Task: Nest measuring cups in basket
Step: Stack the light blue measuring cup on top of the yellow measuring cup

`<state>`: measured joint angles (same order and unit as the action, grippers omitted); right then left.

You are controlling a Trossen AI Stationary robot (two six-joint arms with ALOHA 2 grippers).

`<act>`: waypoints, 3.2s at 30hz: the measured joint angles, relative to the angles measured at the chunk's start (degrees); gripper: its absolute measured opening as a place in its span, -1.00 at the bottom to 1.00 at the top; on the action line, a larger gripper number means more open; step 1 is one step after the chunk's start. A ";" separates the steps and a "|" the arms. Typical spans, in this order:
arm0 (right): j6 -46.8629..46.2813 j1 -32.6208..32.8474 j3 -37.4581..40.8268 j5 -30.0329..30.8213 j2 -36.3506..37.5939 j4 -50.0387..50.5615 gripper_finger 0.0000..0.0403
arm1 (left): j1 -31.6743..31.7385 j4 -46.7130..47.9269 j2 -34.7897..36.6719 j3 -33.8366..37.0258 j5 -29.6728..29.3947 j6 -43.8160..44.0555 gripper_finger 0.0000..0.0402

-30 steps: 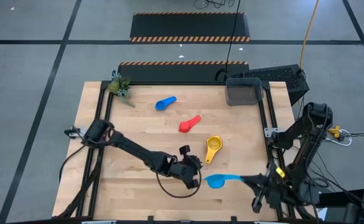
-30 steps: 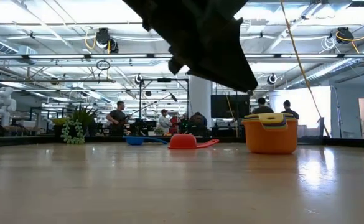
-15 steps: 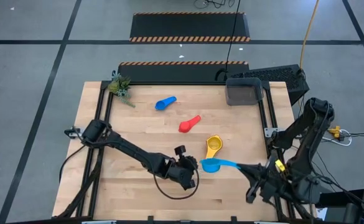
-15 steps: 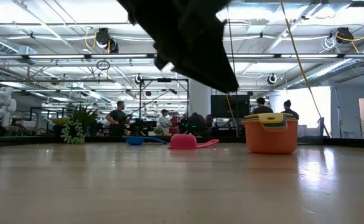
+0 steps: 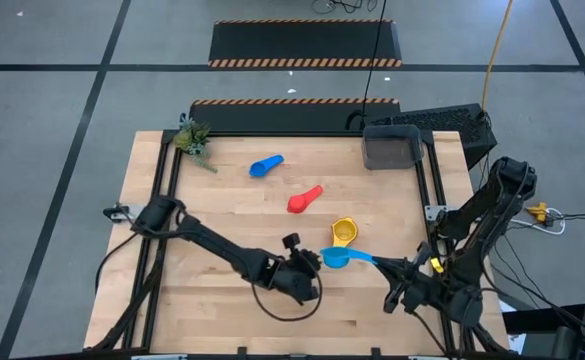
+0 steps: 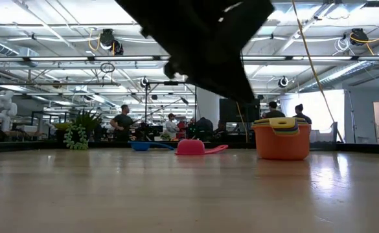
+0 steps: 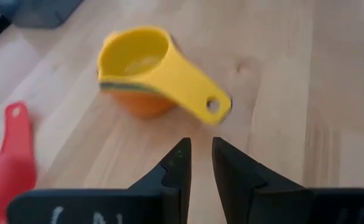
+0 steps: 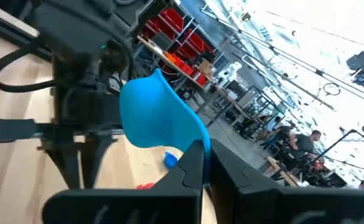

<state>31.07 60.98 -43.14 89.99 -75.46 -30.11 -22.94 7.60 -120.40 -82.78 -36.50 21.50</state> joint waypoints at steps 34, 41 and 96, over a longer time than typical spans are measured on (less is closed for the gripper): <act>5.02 10.52 5.71 -0.01 -3.32 -19.78 -1.00 | 3.55 -15.13 -6.62 -0.05 10.33 -3.89 -0.65; -1.22 10.69 7.21 -0.04 -3.32 -19.83 -1.00 | 2.36 -0.57 -3.30 -0.04 9.66 2.23 -0.65; -43.12 -17.91 -23.12 -19.95 -11.67 82.05 -1.00 | 0.00 24.64 40.11 11.37 -22.04 5.83 -0.65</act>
<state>-12.04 43.07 -66.26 70.04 -87.13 51.94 -22.94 32.24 -80.29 -71.42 -58.54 27.33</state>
